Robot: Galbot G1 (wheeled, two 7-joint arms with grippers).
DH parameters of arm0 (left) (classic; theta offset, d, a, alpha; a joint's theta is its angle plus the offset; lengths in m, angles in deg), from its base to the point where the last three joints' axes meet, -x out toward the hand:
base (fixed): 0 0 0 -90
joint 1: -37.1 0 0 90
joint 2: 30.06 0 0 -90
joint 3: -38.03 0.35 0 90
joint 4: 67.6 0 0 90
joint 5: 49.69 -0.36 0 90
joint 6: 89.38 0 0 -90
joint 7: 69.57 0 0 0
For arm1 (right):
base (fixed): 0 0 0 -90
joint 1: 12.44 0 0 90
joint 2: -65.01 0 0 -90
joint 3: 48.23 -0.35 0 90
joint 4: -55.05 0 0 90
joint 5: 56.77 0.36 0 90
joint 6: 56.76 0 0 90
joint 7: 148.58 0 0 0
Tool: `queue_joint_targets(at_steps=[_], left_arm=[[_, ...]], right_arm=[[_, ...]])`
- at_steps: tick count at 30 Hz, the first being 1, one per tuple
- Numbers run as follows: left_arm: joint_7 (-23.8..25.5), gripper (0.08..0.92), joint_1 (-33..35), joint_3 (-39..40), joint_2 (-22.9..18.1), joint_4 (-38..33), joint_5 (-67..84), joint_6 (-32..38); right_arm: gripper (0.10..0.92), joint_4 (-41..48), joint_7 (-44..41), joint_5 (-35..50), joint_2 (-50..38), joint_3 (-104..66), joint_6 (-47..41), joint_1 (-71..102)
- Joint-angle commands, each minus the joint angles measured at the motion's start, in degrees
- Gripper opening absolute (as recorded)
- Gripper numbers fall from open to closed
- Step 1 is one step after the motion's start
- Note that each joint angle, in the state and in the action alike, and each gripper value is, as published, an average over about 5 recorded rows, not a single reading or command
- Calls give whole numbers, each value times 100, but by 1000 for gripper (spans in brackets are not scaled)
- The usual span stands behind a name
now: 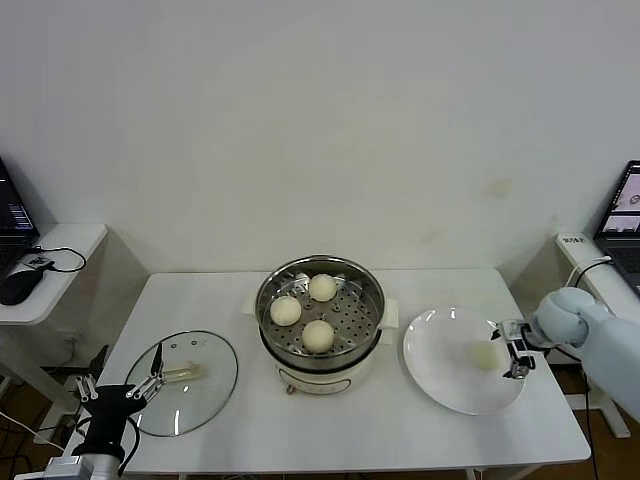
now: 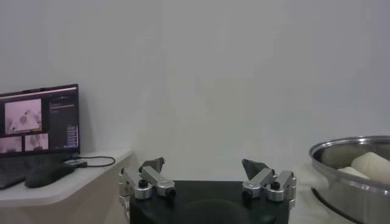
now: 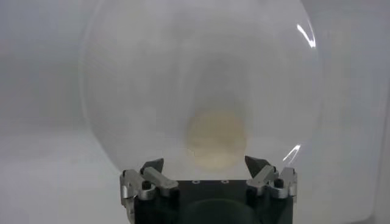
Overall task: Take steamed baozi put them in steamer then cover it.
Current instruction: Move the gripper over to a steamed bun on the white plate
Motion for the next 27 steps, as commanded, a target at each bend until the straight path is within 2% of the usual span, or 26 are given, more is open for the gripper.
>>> queue_joint_targets(at_steps=[1, 8, 21, 27], left_arm=[[2, 823, -21, -3, 3, 18, -2, -1], [0, 823, -28, 14, -13, 36, -9, 1], [-7, 823, -4, 13, -31, 22, -9, 8], [-9, 823, -15, 1, -12, 2, -3, 7]], right_arm=[[823, 336, 84, -175, 355, -161, 34, 151], [818, 377, 64, -181, 424, -100, -17, 31], [628, 260, -112, -68, 338, -40, -124, -117], [596, -76, -266, 264, 46, 143, -253, -455]])
